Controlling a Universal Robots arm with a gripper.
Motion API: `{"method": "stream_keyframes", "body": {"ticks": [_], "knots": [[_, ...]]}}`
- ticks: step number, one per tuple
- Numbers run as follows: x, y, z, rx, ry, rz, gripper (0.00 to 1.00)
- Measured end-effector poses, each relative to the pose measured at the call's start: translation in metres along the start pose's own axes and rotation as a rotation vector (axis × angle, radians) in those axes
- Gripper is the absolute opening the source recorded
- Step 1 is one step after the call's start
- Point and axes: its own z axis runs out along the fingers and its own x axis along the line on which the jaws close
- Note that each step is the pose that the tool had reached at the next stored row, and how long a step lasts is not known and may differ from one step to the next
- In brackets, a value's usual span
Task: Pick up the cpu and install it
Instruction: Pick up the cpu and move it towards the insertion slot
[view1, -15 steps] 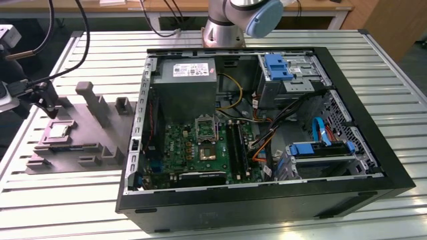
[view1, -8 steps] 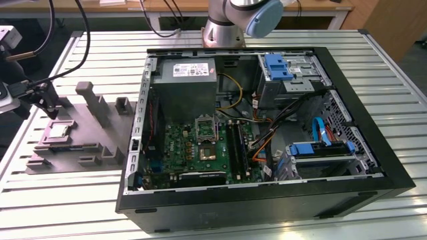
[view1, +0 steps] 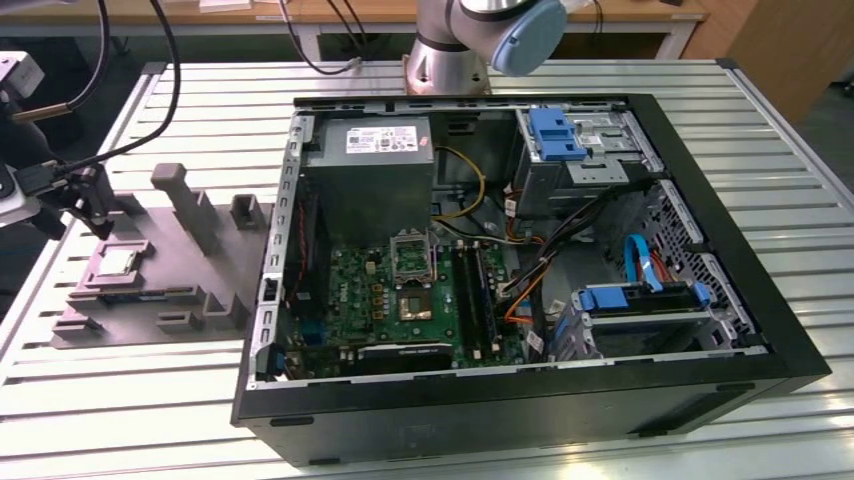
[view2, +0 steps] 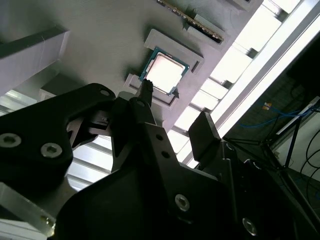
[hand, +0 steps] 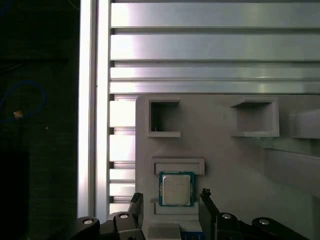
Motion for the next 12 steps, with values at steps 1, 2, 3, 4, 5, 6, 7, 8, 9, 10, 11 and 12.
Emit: {"method": "stream_keyframes", "body": {"ticks": [1,2,3,4,5,6,7,8,9,10,11,12], "knots": [[0.0000,0.0000,0.0000,0.0001,0.0000,0.000,0.56],[0.0000,0.0000,0.0000,0.0000,-0.0001,0.000,0.56],[0.0000,0.0000,0.0000,0.0001,0.0000,0.000,0.56],[0.0000,0.0000,0.0000,0.0001,-0.0005,0.000,0.56],[0.0000,0.0000,0.0000,0.0001,-0.0009,0.000,0.56],[0.0000,0.0000,0.0000,0.0001,-0.0009,0.000,0.56],[0.0000,0.0000,0.0000,0.0001,-0.0010,0.000,0.56],[0.0000,0.0000,0.0000,0.0001,-0.0010,0.000,0.56],[0.0000,0.0000,0.0000,0.0001,-0.0010,0.000,0.56],[0.0000,0.0000,0.0000,0.0000,-0.0010,0.000,0.56],[0.0000,0.0000,0.0001,0.0001,-0.0009,0.000,0.56],[0.0000,0.0000,0.0005,0.0000,-0.0011,0.000,0.56]]}}
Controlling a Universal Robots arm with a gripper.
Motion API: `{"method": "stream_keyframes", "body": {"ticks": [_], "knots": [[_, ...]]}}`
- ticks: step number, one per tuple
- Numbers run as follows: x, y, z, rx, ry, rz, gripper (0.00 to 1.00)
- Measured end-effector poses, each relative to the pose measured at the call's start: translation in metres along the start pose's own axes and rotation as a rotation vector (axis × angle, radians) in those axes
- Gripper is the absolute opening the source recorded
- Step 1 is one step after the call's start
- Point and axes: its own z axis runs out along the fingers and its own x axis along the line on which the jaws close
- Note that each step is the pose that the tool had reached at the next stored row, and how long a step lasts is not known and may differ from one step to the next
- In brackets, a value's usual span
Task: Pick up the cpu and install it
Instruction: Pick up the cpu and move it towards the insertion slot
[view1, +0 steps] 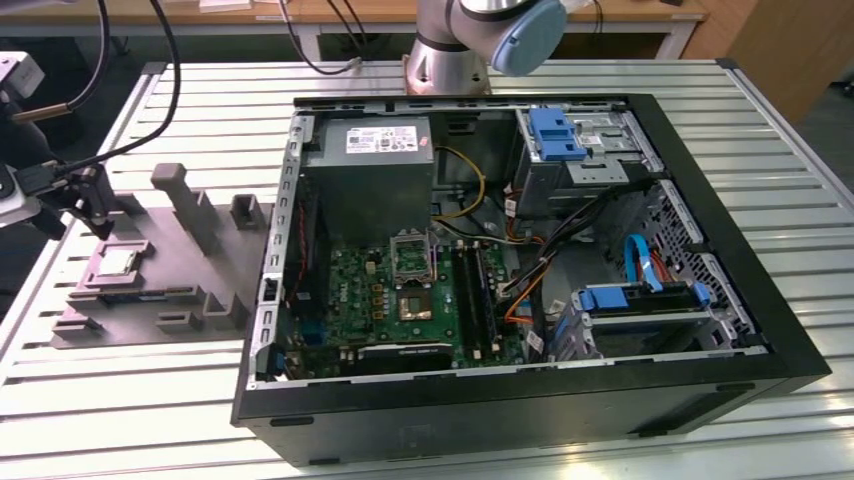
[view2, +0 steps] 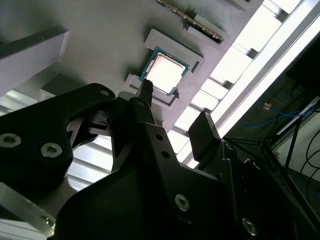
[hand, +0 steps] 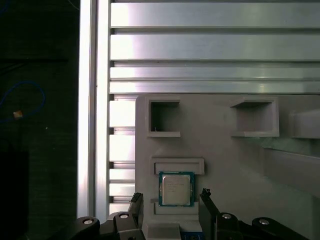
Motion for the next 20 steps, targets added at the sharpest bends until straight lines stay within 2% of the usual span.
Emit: {"method": "stream_keyframes", "body": {"ticks": [4,20], "knots": [[0.0000,-0.0001,0.0028,0.0000,0.0001,0.000,0.56],[-0.0008,-0.0020,0.0251,0.0001,0.0000,0.000,0.56]]}}
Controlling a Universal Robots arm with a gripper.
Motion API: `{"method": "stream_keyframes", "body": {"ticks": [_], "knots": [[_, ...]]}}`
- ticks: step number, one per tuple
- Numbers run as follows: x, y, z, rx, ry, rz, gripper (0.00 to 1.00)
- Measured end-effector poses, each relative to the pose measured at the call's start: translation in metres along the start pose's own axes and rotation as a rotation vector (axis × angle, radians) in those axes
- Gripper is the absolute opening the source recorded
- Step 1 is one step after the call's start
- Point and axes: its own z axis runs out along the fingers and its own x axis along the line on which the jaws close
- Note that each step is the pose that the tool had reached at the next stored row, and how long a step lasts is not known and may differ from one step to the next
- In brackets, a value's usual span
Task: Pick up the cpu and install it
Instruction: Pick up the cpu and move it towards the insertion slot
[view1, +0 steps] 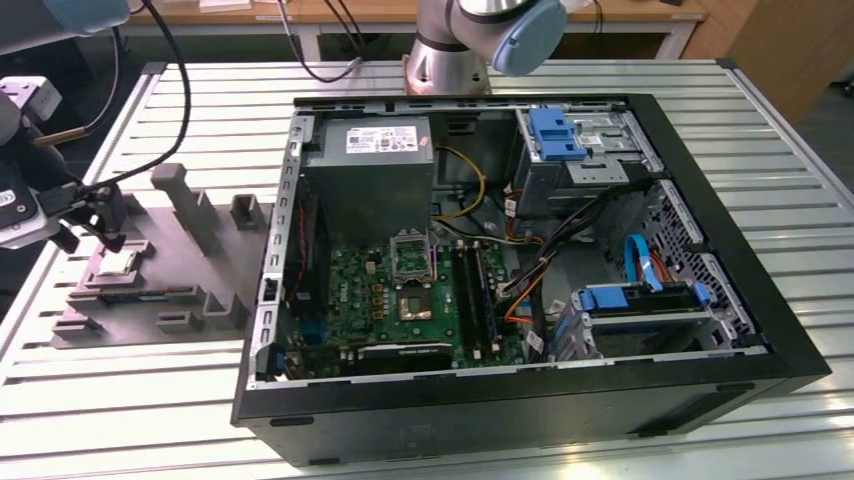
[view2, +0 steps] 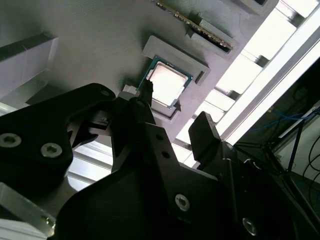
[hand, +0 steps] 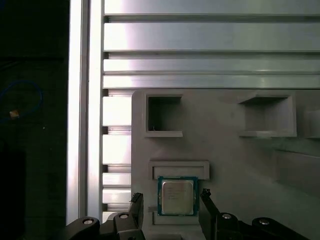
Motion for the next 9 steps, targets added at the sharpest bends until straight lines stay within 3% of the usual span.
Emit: {"method": "stream_keyframes", "body": {"ticks": [9], "knots": [[-0.0024,-0.0001,0.0027,0.0000,-0.0015,0.000,0.56]]}}
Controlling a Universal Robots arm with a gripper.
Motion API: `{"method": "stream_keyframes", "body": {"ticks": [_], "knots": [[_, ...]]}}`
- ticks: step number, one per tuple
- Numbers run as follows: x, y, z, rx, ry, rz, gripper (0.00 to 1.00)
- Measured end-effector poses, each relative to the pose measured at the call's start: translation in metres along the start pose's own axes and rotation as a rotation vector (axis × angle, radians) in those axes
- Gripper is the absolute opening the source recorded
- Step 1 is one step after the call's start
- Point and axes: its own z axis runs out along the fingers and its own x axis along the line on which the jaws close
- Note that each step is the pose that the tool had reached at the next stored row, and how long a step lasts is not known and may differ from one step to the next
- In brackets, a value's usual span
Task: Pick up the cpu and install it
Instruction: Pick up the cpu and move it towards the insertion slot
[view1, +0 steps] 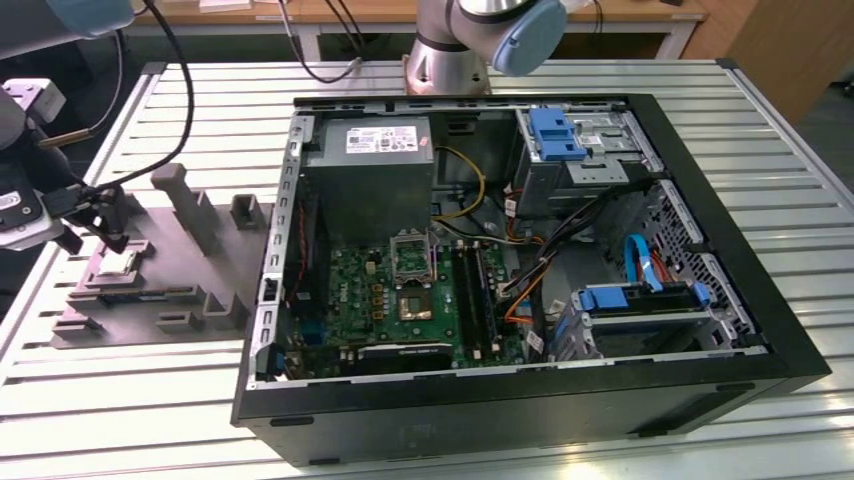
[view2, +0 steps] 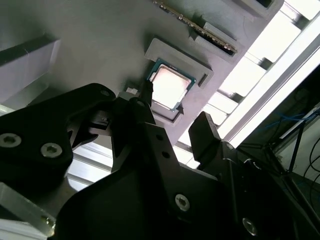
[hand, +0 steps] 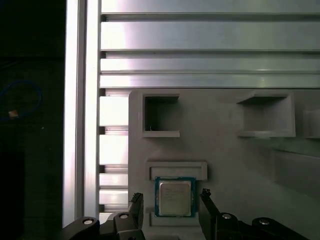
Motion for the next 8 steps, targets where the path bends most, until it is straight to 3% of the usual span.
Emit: {"method": "stream_keyframes", "body": {"ticks": [8], "knots": [[0.0000,-0.0005,0.0092,0.0008,-0.0076,0.000,0.56]]}}
